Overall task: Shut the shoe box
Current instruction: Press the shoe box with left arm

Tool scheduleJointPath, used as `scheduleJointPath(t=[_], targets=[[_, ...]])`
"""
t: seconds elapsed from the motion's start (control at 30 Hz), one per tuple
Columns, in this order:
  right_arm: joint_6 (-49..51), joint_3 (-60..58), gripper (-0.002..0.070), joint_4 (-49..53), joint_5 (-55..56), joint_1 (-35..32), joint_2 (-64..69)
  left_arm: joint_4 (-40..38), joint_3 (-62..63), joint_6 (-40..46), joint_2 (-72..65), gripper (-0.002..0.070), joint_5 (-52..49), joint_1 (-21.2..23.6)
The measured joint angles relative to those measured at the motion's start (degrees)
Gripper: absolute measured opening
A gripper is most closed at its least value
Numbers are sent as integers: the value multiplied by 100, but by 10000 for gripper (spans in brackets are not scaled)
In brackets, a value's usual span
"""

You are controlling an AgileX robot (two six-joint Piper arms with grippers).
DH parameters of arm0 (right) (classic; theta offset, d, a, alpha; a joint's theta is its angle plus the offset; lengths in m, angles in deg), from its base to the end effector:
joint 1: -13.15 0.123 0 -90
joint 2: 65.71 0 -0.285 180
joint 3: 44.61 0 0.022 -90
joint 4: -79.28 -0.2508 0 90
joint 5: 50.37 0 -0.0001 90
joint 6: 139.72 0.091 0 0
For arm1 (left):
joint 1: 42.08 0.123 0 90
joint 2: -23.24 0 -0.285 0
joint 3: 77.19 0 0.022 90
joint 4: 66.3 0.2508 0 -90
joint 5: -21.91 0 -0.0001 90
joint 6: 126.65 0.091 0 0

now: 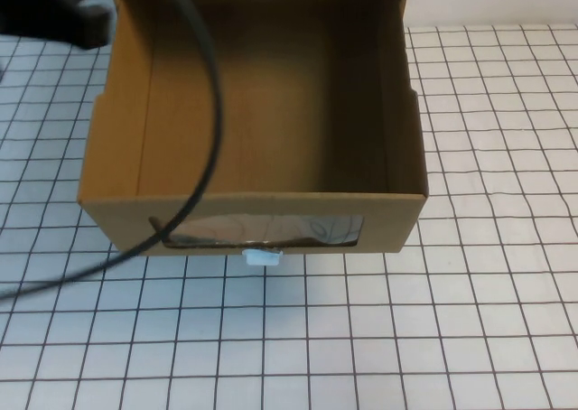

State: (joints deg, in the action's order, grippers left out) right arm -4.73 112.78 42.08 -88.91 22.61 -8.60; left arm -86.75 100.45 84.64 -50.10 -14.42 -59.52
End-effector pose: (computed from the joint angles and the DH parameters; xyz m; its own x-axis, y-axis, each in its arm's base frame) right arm 0.1582 0.0612 0.3969 -0.2371 -0.2717 -0.9327 -0.5729 0.8145 -0.0916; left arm 0.2227 -0.0897 0.4484 -0.1995 0.3206 -0.9260 0.5462 0.8209 0.1666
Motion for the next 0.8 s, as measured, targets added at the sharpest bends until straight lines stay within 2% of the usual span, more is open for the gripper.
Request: scheduleJointPath(t=[0.13, 0.3, 0.4, 0.53, 0.67, 0.8], targets=[[-451, 13, -13, -642, -63, 246, 123, -942, 1105, 958, -1148, -2, -720, -10], [-608, 13, -13, -849, -397, 829, 358, -1234, 2371, 1163, -2334, -3, -872, -10], [-1080, 13, -13, -1074, -701, 1260, 591, -1339, 2976, 1171, -2960, -2, -944, -10], [-2203, 13, -13, -1658, -852, 1837, 997, -1687, 3531, 1185, -3697, -2, -960, -10], [-4024, 13, -13, -1899, -800, 2525, 1467, -2075, 3775, 1184, -4225, -3, -973, -10], [-5437, 13, -13, -1956, -224, 3301, 1908, -2442, 3823, 1184, -4536, -2, -987, -10]])
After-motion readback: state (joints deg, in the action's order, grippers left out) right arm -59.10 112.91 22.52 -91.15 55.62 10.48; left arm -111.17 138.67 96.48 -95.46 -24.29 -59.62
